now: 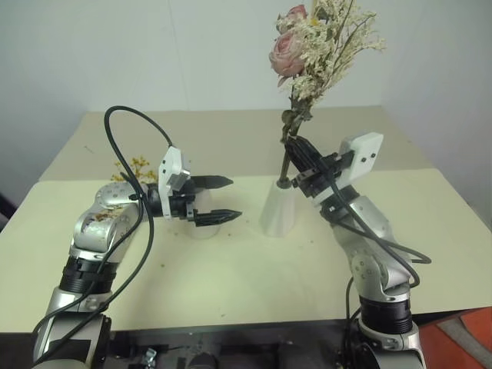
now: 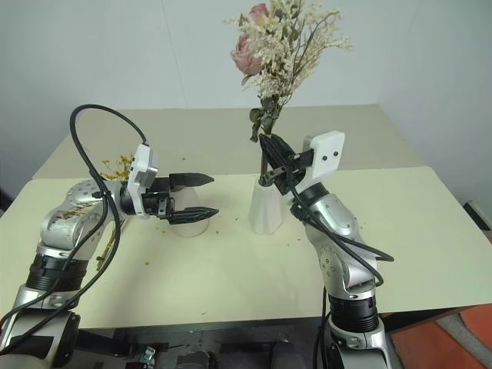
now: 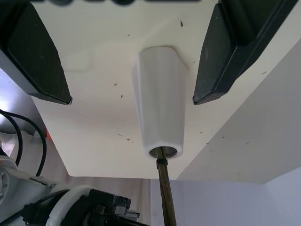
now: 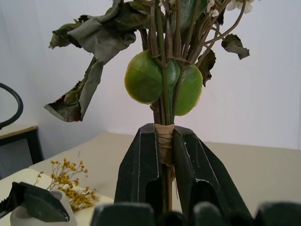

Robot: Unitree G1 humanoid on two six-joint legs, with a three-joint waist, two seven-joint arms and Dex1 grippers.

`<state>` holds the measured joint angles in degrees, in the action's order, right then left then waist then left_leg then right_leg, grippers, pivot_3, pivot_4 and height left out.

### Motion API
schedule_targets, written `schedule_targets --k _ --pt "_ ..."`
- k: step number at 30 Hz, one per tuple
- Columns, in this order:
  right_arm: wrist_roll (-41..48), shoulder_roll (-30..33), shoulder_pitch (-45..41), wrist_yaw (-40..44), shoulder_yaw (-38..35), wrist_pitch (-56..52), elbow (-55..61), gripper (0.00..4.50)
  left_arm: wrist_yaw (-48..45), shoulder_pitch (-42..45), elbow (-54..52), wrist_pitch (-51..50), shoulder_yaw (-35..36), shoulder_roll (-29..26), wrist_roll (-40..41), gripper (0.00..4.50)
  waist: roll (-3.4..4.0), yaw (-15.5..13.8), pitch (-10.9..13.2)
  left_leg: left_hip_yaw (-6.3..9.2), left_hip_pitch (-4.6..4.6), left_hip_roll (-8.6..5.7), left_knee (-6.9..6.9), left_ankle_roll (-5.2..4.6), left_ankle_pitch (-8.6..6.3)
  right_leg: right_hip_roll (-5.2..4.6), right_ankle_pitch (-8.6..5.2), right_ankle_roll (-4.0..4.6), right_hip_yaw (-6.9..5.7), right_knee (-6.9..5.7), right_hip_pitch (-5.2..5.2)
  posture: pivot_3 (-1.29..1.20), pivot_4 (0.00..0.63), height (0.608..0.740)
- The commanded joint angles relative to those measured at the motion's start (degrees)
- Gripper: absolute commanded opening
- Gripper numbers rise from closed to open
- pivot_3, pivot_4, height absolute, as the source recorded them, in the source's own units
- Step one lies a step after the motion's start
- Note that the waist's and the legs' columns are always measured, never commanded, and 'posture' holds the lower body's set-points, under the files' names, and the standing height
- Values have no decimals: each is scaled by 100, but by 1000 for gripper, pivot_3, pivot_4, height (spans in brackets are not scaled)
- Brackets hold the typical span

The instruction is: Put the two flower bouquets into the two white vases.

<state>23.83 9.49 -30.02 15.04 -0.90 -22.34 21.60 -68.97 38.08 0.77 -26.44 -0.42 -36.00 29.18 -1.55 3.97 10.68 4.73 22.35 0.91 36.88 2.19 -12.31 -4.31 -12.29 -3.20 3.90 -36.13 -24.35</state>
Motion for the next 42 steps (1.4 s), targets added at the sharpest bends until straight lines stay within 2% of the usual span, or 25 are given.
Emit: schedule_targets --k 1,20,32,42 --pt "-128 -39 22 70 77 297 69 205 8 -11 -154 88 102 -38 41 4500 0 -1 0 0 0 0 0 0 0 0 0 0 0 0 0 0 150 740" --pt "-527 -283 330 122 95 871 -288 205 63 27 -165 9 128 -44 95 4500 0 -6 0 0 0 0 0 0 0 0 0 0 0 -1 0 0 150 740" --pt "-363 -195 614 303 104 761 195 4371 89 83 -113 17 131 10 123 4500 0 -14 0 0 0 0 0 0 0 0 1 1 0 -1 1 0 150 740" --pt "91 -58 1332 634 249 579 956 4444 82 88 -83 56 144 58 121 4500 0 -15 0 0 -2 0 0 0 0 0 -1 -1 0 -2 2 0 150 740"
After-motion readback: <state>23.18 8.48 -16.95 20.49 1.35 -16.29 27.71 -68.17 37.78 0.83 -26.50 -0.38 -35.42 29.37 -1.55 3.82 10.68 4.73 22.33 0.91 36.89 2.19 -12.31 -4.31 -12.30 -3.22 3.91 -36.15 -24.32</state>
